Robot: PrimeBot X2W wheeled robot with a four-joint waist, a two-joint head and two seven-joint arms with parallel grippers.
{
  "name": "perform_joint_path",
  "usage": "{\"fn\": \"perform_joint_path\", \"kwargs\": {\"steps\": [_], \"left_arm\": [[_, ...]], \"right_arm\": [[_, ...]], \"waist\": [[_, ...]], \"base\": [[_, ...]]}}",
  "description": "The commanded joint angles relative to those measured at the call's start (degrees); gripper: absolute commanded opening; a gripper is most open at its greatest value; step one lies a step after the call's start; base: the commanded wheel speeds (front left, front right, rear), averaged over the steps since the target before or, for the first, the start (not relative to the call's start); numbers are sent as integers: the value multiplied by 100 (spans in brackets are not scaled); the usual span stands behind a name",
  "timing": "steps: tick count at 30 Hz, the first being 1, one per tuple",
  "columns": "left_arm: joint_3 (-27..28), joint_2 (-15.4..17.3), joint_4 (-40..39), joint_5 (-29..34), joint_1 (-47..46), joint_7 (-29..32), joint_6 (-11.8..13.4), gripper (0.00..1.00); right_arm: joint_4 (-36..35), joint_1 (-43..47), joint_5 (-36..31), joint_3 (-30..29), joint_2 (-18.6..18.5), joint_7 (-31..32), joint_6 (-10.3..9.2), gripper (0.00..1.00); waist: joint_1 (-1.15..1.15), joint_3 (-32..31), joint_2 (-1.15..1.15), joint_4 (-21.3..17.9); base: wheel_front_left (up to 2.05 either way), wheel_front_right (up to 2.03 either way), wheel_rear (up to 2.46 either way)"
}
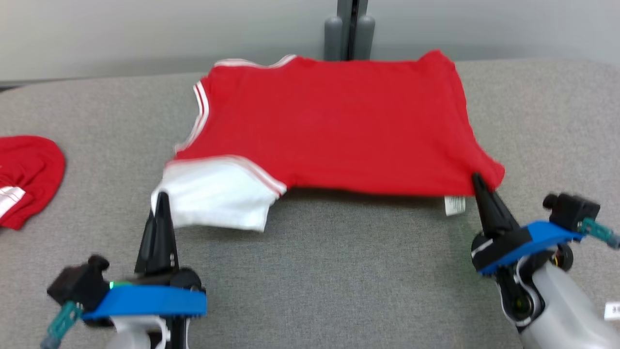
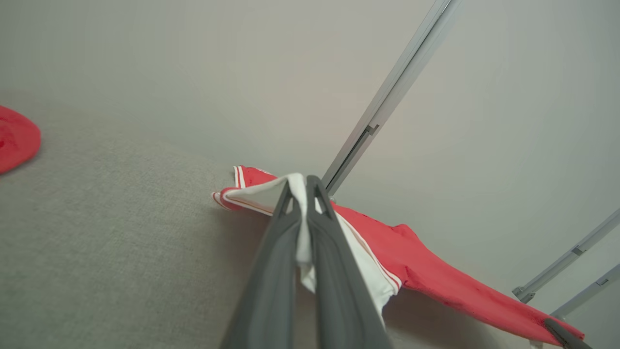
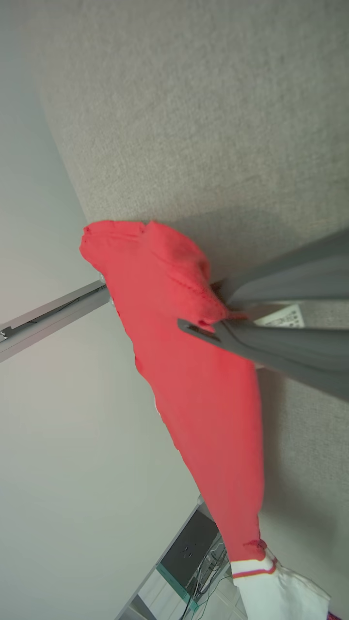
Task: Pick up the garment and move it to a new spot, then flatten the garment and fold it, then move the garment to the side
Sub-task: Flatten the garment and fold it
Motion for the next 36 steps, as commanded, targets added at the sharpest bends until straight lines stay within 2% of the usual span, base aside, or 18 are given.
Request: {"fn": "perform_joint_path", "kwargs": {"steps": [1, 5, 10, 18, 26, 36], "left_arm": [[47, -24, -61, -4, 105, -25, 20, 0], [108, -109, -274, 22, 891, -25, 90, 0], [28, -51, -490, 116, 1736, -20, 169, 0], [-282, -58, -1034, 265, 2506, 183, 369, 0], [-359, 29, -1139, 327, 2363, 267, 350, 0], [-393, 215, -723, 383, 1426, 426, 101, 0]], "right_arm": [[-34, 157, -45, -37, -27, -26, 0, 0], [-182, 870, -174, -354, 63, -25, 0, 0], [-456, 1715, -275, -652, 106, -11, 0, 0], [-1312, 2912, -677, -1197, 180, 454, 0, 0], [-2119, 3255, -1200, -1749, 556, 1126, 0, 0], [-2472, 2772, -1463, -2063, 831, 1792, 0, 0]], "waist": [[2, -112, 0, -55], [2, -449, 0, 5], [2, -793, 0, 50], [2, -940, 0, 175], [2, -782, 0, 56], [2, -637, 0, -92]], "base": [[0, 0, 0], [0, 0, 0], [0, 0, 0], [0, 0, 0], [0, 0, 0], [0, 0, 0]]}}
